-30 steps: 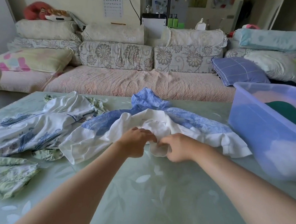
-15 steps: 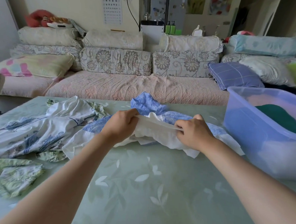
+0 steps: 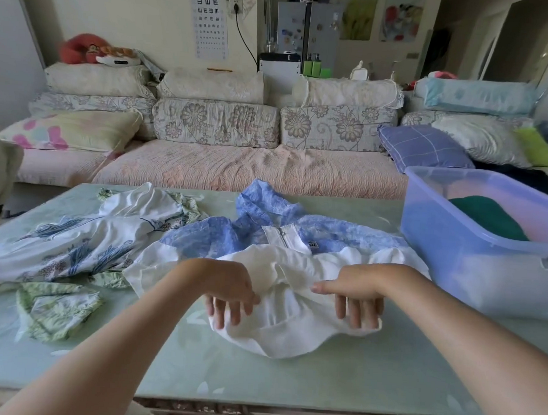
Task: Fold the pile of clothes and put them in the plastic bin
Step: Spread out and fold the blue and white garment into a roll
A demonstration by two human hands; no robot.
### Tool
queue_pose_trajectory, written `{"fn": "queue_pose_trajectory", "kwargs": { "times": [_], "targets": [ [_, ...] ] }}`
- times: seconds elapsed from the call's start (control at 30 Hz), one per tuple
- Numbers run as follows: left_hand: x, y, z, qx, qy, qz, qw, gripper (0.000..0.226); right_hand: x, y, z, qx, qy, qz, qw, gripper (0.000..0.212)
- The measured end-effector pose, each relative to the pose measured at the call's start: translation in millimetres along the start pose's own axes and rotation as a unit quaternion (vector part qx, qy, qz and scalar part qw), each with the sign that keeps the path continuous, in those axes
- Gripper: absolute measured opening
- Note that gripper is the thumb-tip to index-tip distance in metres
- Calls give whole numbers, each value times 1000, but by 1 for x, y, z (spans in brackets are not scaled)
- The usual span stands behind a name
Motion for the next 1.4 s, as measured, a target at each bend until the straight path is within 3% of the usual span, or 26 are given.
{"fn": "queue_pose_trajectory", "kwargs": {
  "times": [0.1, 0.13, 0.27, 0.4, 0.57, 0.7, 0.77, 0.83, 0.9, 1.0, 1.03, 1.1, 1.17, 1.23, 1.33, 1.4],
  "targets": [
    [-7, 20, -14, -114, -10, -210, 971, 27, 7, 12, 16, 176, 120, -184, 960, 44],
    [-10, 17, -17, -141, -5, -241, 960, 34, 8, 8, 19, 197, 148, -209, 946, 41],
    [-31, -5, -4, -191, 49, -238, 951, 63, -8, -15, 9, 250, 143, -170, 942, 50],
    [-32, -7, 7, -190, 42, -261, 946, 57, -13, -16, -5, 296, 122, -175, 931, 55],
    [-22, -7, 21, -152, 31, -236, 959, 53, 2, -4, -5, 225, 149, -210, 940, 53],
    [2, 22, 36, -68, 26, -322, 944, 53, 16, 7, -6, 168, 200, -238, 935, 67],
    [10, 22, 42, -70, 1, -280, 957, 50, 20, 8, -8, 130, 236, -198, 942, 72],
    [16, 7, 47, -90, -21, -175, 980, 38, 24, 6, -15, 76, 217, -134, 964, 67],
    [24, -19, 48, -96, -19, -29, 995, 39, 23, -6, -28, 89, 131, -42, 987, 52],
    [38, -49, 32, -63, -35, 164, 984, 29, 22, -19, -50, 129, 8, 41, 991, 11],
    [38, -49, 27, -61, -42, 167, 983, 26, 23, -23, -53, 118, -17, 61, 991, 11],
    [29, -33, 15, -43, -65, 38, 996, 20, 25, -27, -52, 56, -22, 76, 995, 31],
    [20, -13, 5, -23, -96, -142, 985, 14, 26, -22, -38, 2, 41, 15, 999, 33],
    [11, -12, -3, -74, -114, -219, 966, 17, 25, -12, -23, 28, 123, -92, 988, 24],
    [-3, -31, -7, -179, -78, -167, 966, 50, 21, -22, -15, 99, 177, -115, 972, 43],
    [-5, -37, -9, -182, -70, -103, 975, 47, 15, -30, -14, 116, 162, -71, 977, 43]
  ]
}}
Point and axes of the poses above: each hand's wrist, its own x-axis away from the middle knuckle, its own y-axis out of the back of the hand, z = x × y, the point moved 7 cm from there along -x, towards the middle knuckle, and after that the axes turned 15 degrees about -x, right-handed, at the moved point
